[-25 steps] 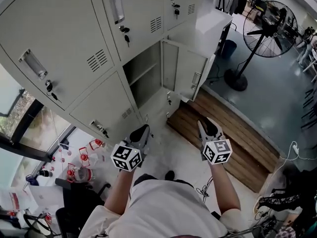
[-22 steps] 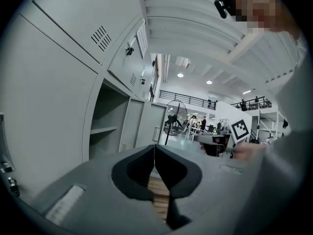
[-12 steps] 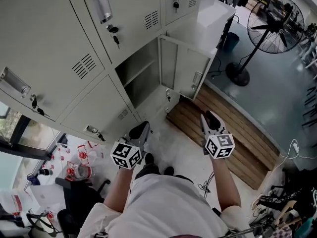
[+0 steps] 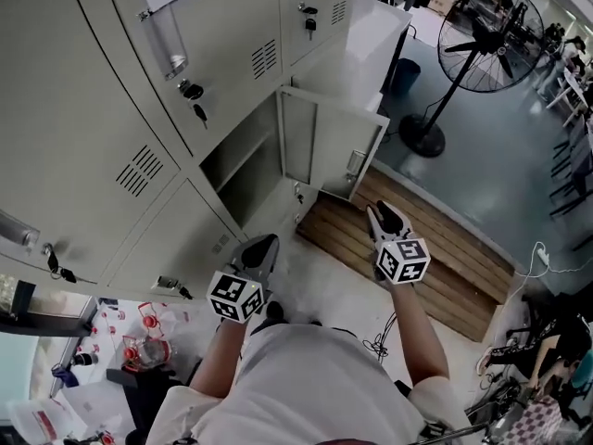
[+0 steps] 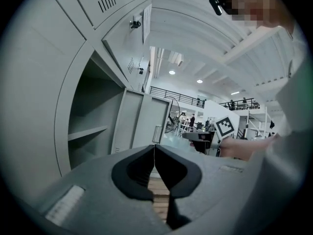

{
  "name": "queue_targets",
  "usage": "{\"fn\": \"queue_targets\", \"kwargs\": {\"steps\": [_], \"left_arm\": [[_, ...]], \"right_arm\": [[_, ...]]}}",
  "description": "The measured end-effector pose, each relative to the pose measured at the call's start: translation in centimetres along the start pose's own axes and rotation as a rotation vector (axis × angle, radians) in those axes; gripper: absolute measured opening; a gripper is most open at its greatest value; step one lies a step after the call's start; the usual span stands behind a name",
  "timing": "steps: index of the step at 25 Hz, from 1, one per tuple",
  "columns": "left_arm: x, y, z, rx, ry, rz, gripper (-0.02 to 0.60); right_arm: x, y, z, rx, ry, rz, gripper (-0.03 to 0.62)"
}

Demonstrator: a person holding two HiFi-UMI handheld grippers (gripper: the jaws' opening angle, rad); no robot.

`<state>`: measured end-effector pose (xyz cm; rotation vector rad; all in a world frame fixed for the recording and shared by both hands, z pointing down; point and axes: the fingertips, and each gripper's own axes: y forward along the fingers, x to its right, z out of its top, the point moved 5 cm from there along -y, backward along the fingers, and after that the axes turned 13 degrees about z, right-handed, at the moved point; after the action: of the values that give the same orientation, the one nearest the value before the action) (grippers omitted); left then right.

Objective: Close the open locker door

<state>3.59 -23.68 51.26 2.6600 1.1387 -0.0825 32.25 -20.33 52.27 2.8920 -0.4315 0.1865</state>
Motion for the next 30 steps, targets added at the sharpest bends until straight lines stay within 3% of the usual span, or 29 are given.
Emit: {"fn": "queue_targets", "kwargs": {"steps": [10, 30], "left_arm": [[0.1, 2.3, -0.2, -0.020, -0.012, -0.082, 0.015], [-3.0, 2.4, -0.2, -0.029, -0.037, -0.043, 0.015]], "right_arm": [[4.6, 4.4, 0.8, -0.065, 0.016, -0.037, 0.106], [7.8, 9.2, 2.1, -0.087, -0.003, -0.067, 0.106]]}}
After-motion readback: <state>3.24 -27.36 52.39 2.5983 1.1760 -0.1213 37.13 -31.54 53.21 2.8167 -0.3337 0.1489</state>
